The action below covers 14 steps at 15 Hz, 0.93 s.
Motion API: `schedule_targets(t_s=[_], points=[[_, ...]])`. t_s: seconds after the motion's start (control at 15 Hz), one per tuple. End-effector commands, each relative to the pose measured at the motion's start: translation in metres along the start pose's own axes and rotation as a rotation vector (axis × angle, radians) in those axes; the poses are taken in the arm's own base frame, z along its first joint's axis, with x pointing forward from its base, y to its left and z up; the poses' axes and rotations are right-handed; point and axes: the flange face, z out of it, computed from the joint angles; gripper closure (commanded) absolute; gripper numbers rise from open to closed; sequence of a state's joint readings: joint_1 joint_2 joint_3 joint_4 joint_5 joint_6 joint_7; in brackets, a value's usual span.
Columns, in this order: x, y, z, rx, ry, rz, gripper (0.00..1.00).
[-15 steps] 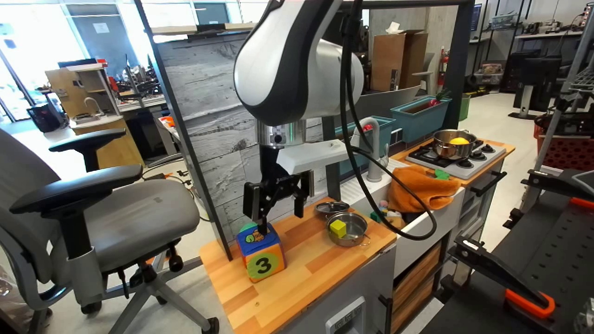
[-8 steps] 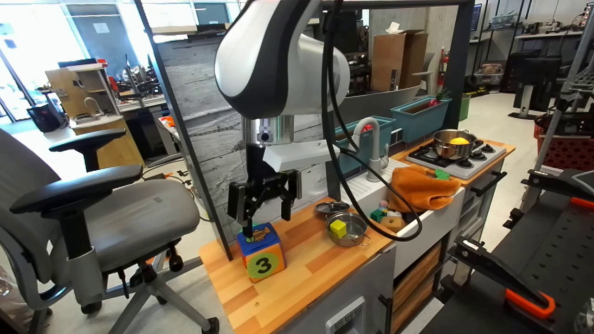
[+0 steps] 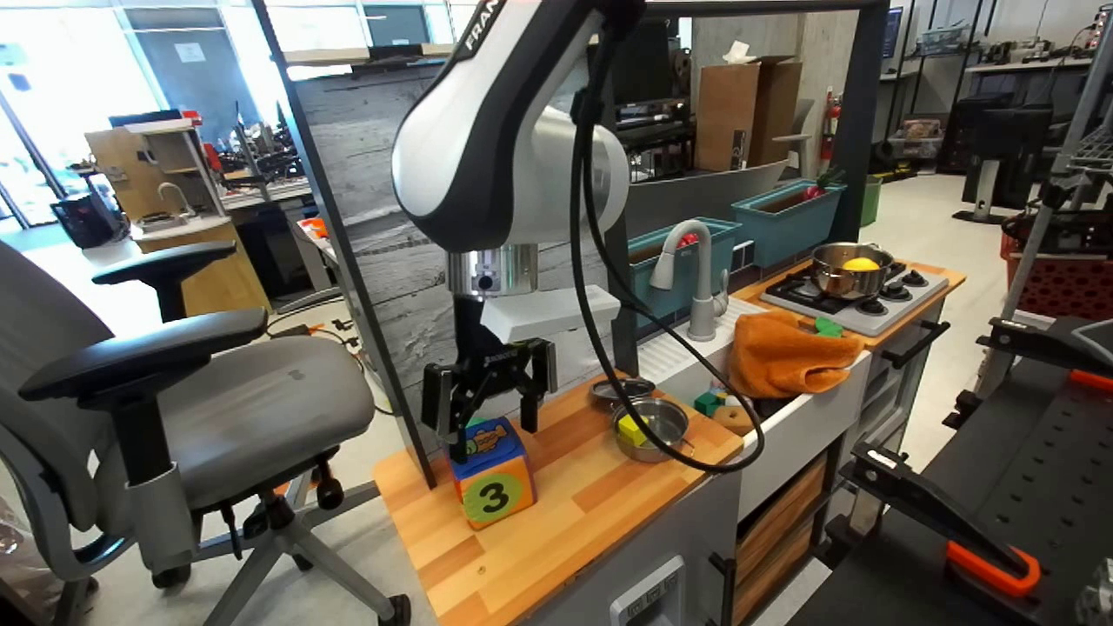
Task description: Put the square plush toy in the sink
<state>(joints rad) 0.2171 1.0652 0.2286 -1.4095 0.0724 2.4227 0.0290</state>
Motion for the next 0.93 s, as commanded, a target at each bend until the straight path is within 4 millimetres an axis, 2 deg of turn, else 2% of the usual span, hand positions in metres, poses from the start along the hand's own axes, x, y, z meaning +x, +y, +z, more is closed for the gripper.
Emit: schedule_targets(t_s=[0.0,0.13,0.2,0.27,0.33,0.53,0.87], points=[[0.014,-0.003,0.014,0.01,-0.03,0.01,0.0],[0.017,-0.005,0.021,0.008,-0.034,0.01,0.0],[0.019,-0.006,0.022,0.004,-0.029,0.01,0.25],[0.021,-0.006,0.024,0.001,-0.027,0.009,0.26],[0.024,-0.007,0.024,-0.003,-0.021,0.01,0.32],[0.03,-0.008,0.022,-0.01,-0.006,0.009,0.56],[0.033,-0.008,0.02,-0.015,0.007,0.002,0.88]])
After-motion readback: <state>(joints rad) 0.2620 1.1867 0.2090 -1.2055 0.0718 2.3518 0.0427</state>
